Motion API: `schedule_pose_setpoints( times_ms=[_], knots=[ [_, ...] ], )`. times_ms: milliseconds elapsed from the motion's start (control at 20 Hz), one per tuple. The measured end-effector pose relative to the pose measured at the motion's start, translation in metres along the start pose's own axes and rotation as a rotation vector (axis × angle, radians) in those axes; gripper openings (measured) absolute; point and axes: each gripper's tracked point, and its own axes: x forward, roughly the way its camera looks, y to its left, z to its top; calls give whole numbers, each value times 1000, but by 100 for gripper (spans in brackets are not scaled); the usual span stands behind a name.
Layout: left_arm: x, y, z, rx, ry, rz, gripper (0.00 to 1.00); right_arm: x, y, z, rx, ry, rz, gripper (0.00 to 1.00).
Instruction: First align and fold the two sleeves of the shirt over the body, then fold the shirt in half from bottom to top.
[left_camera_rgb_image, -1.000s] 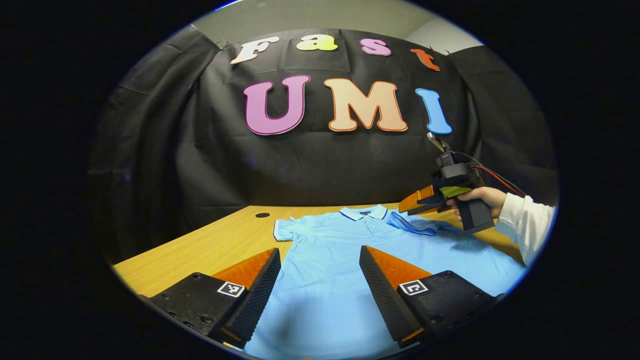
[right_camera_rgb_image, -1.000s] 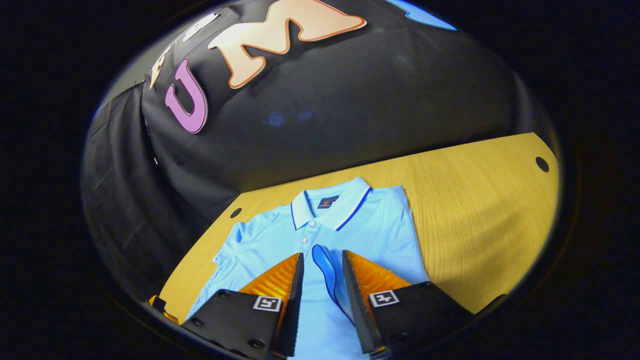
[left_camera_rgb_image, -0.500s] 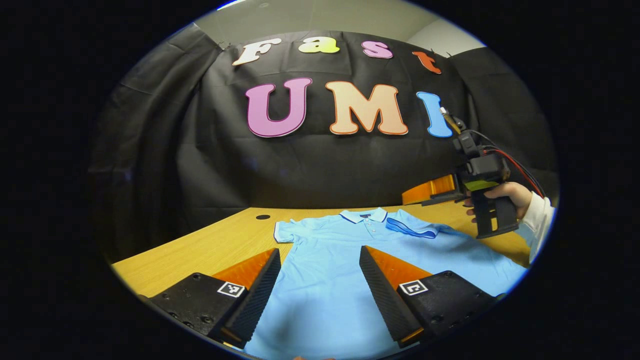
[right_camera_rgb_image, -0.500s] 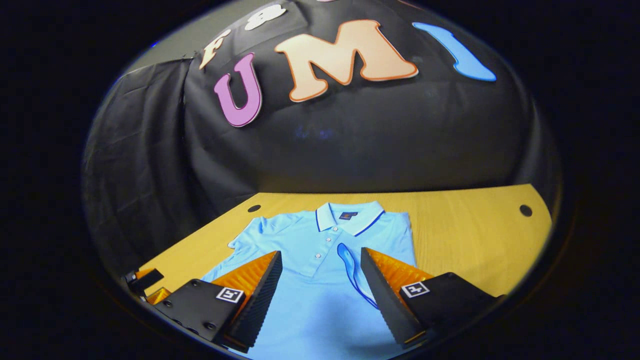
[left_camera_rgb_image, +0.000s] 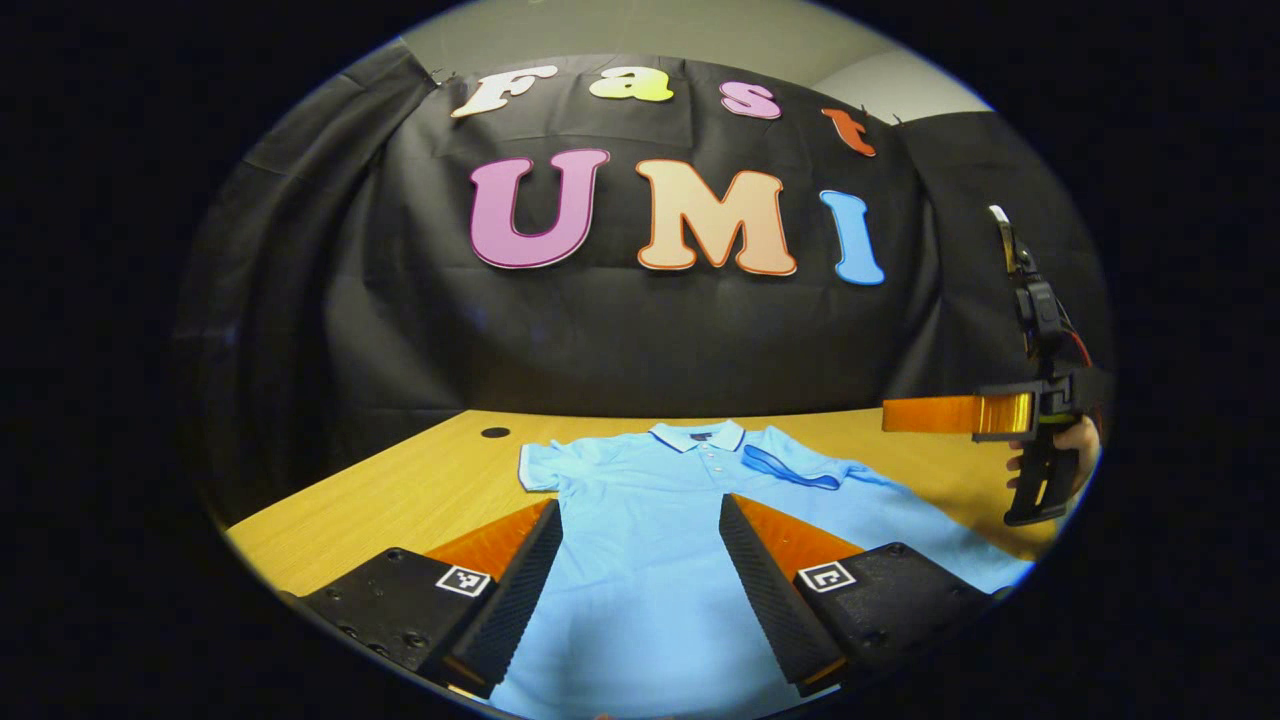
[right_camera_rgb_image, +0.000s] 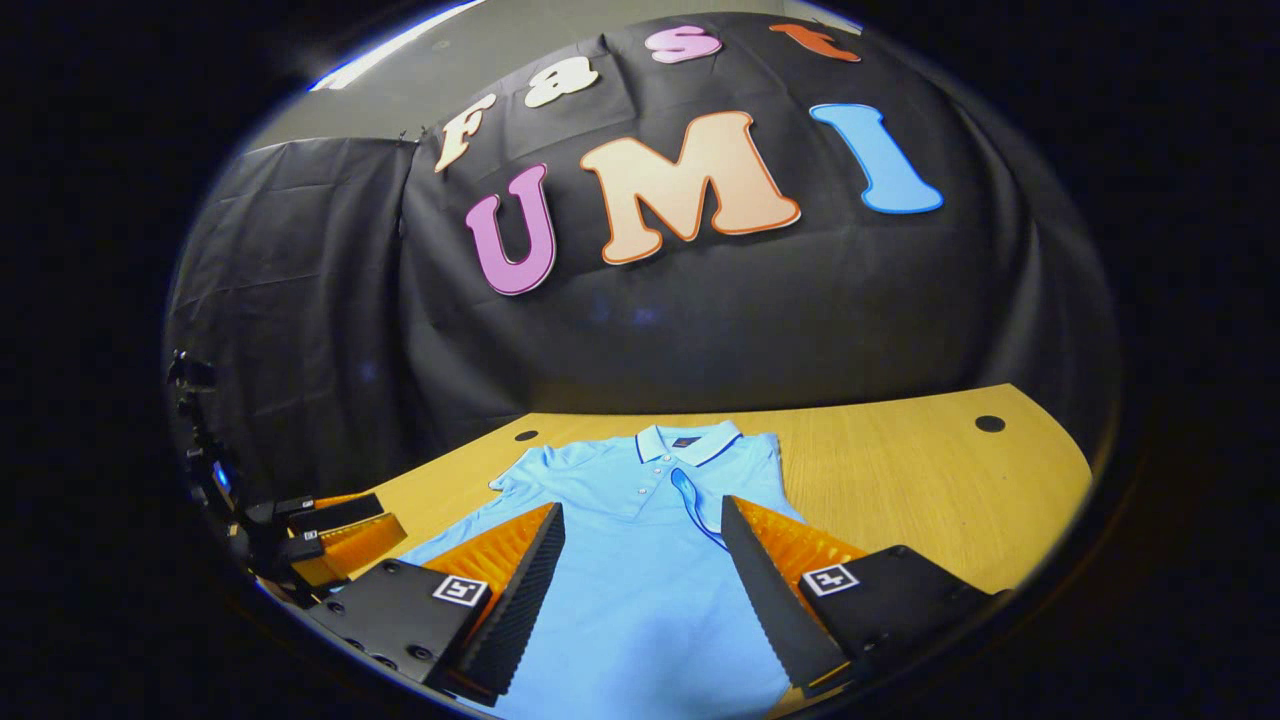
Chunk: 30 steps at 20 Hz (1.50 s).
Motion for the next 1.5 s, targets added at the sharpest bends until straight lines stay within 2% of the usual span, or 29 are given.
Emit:
schedule_pose_setpoints(
  times_ms=[150,300,500,700,900,1100,1300,1500],
  knots=[
    [9,12,13,-34,40,-36,95,-28,-3,15,-38,-85,-28,98],
    [22,33,27,-47,74,-60,95,-49,-1,17,-34,-117,-33,98],
    [49,83,35,-57,124,-14,95,-65,-6,15,-70,-141,-67,98],
    [90,112,32,-109,190,-5,95,-64,-1,5,-53,-105,-54,98],
    [137,134,18,-156,265,6,95,-61,-4,2,-78,-95,-75,98],
    [177,157,-11,-187,353,49,94,-59,-6,-3,-69,-70,-75,98],
    [207,175,-39,-129,420,105,93,-58,-14,-4,-75,-64,-93,98],
    [218,172,-53,-74,470,104,89,-56,-16,-5,-52,-55,-92,98]
  ],
)
